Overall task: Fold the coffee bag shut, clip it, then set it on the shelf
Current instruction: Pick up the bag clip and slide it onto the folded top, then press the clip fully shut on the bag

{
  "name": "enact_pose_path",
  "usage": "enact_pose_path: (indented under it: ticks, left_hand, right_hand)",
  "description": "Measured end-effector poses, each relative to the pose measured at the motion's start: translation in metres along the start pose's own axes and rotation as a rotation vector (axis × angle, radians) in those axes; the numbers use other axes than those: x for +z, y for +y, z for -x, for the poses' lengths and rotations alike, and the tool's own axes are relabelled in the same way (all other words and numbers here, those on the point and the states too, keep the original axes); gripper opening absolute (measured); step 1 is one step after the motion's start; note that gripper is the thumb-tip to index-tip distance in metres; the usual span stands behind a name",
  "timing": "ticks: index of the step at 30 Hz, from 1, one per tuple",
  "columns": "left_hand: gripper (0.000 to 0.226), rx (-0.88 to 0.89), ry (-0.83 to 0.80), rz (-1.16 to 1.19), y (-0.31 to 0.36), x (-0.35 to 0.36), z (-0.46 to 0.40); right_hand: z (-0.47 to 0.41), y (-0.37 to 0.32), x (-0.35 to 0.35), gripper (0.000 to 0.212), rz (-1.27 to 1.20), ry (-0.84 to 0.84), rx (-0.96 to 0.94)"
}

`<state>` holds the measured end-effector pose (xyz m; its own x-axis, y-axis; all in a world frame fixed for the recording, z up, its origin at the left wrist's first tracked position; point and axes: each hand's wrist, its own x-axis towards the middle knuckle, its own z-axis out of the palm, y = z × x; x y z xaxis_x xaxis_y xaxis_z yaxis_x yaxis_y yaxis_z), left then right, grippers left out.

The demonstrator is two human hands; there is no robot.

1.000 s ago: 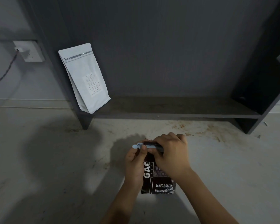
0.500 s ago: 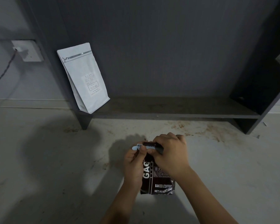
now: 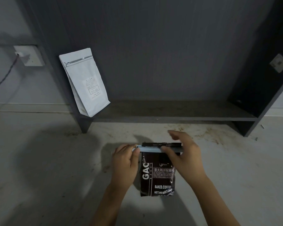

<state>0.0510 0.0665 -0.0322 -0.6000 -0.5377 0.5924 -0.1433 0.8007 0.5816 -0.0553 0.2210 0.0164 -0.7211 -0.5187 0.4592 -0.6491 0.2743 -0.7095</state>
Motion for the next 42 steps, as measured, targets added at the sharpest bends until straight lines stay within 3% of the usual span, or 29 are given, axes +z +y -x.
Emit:
enact_pose_path:
  ticks: [2, 4, 6, 8, 11, 14, 17, 19, 21, 26, 30, 35, 42]
  left_hand:
    - [0.04, -0.028, -0.013, -0.01, 0.0, 0.0, 0.001]
    - [0.036, -0.186, -0.09, 0.206, 0.004, 0.0, 0.002]
    - [0.021, -0.362, -0.284, 0.475, 0.009, 0.0, 0.005]
    - [0.016, -0.43, -0.562, 0.6, 0.009, -0.001, 0.009]
    - [0.05, -0.358, -0.817, 0.573, 0.01, -0.005, 0.012]
    - [0.075, -0.217, -0.8, 0.382, 0.011, -0.005, 0.01]
    - [0.08, -0.3, -0.843, 0.434, 0.001, -0.003, 0.007]
    - [0.083, -0.35, -0.843, 0.479, -0.009, -0.001, 0.008]
    - [0.082, -0.367, -0.82, 0.491, -0.015, 0.0, 0.009]
    - [0.081, -0.377, -0.681, 0.518, -0.022, -0.006, -0.006]
    - [0.075, -0.374, -0.41, 0.435, -0.019, -0.021, -0.046]
    - [0.068, -0.339, -0.106, 0.342, -0.016, -0.032, -0.104]
    - [0.055, -0.484, 0.267, 0.312, -0.038, -0.023, -0.155]
  right_hand:
    - [0.005, 0.014, -0.005, 0.057, -0.145, -0.071, 0.2]
    - [0.013, 0.03, -0.002, 0.053, -0.268, -0.278, 0.339]
    - [0.025, 0.038, 0.008, 0.047, -0.294, -0.421, 0.408]
    - [0.035, 0.041, 0.017, 0.047, -0.35, -0.432, 0.437]
    - [0.035, 0.042, 0.019, 0.046, -0.362, -0.388, 0.41]
    - [0.033, 0.043, 0.021, 0.044, -0.339, -0.379, 0.372]
    - [0.029, 0.042, 0.023, 0.051, -0.291, -0.465, 0.353]
    - [0.024, 0.044, 0.022, 0.068, -0.247, -0.565, 0.351]
    - [0.021, 0.044, 0.023, 0.082, -0.195, -0.633, 0.33]
    - [-0.002, 0.035, 0.03, 0.077, -0.136, -0.54, 0.213]
    - [-0.045, 0.012, 0.036, 0.077, -0.165, -0.44, 0.125]
    - [-0.102, -0.013, 0.056, 0.06, -0.09, -0.274, -0.023]
    - [-0.138, -0.029, 0.113, 0.094, 0.0, -0.376, -0.165]
